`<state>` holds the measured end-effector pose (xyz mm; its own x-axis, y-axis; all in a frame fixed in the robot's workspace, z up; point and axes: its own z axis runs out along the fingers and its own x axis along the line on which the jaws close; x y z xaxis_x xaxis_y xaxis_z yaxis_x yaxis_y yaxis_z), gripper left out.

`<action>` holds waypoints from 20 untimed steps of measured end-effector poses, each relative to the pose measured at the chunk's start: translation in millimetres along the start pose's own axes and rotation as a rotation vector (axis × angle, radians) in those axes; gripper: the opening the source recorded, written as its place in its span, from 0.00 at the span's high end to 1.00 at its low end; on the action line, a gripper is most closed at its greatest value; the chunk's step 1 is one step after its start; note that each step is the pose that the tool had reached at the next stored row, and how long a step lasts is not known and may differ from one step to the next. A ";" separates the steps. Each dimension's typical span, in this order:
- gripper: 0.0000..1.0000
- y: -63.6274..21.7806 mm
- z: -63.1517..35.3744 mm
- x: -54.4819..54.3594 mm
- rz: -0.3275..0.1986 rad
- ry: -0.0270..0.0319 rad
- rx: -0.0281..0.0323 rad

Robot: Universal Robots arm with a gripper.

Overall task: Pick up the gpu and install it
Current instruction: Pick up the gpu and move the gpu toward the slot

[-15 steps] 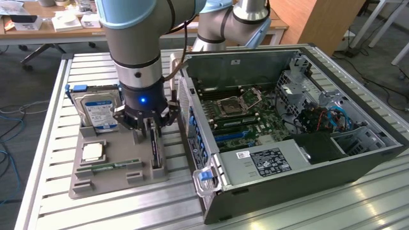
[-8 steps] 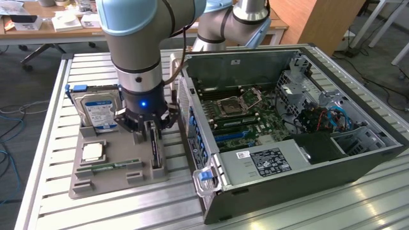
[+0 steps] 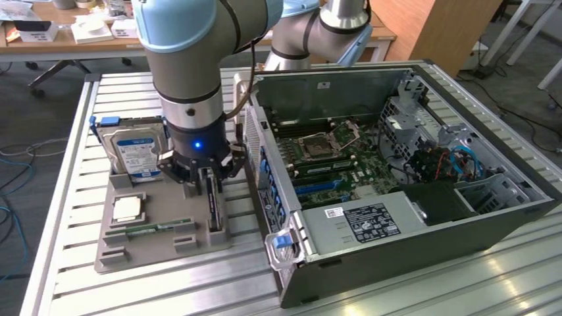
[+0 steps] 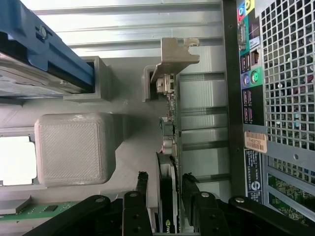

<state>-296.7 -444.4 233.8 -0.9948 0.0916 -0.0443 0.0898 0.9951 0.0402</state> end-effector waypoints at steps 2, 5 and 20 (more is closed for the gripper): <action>0.59 -0.1 0.2 0.0 0.000 -0.0001 -0.0001; 0.59 -1.4 0.2 -0.1 0.000 -0.0001 -0.0001; 0.59 -3.0 2.8 -1.1 0.000 -0.0001 -0.0007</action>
<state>-295.8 -447.4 230.9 -0.9948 0.0916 -0.0444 0.0898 0.9951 0.0409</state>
